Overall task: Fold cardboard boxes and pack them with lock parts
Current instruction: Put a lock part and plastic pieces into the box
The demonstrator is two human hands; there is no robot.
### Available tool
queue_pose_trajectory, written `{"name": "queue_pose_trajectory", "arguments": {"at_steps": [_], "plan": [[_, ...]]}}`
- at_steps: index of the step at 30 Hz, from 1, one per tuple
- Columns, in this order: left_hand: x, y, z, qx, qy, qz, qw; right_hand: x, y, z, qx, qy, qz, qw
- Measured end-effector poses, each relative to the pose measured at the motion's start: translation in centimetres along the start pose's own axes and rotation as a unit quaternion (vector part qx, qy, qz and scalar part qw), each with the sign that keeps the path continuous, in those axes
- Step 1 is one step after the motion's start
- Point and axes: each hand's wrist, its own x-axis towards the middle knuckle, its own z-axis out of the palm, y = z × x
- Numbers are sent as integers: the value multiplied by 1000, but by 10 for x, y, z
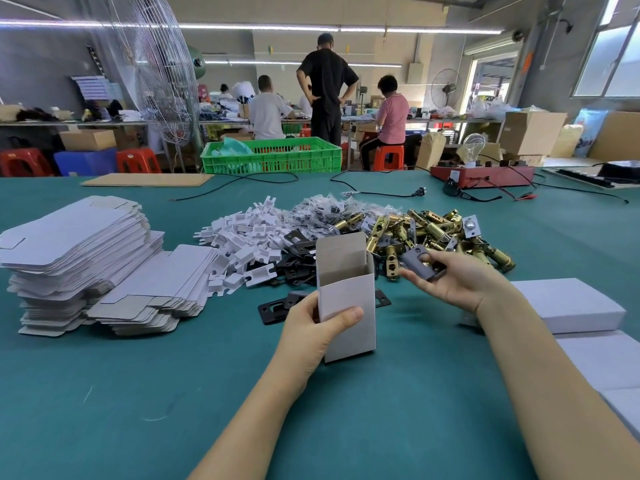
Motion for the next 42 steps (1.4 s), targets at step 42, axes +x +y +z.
{"name": "queue_pose_trajectory", "arguments": {"at_steps": [42], "plan": [[-1, 0, 0, -15, -23, -8, 1000, -73, 1, 98, -659, -100, -458, 587]]}}
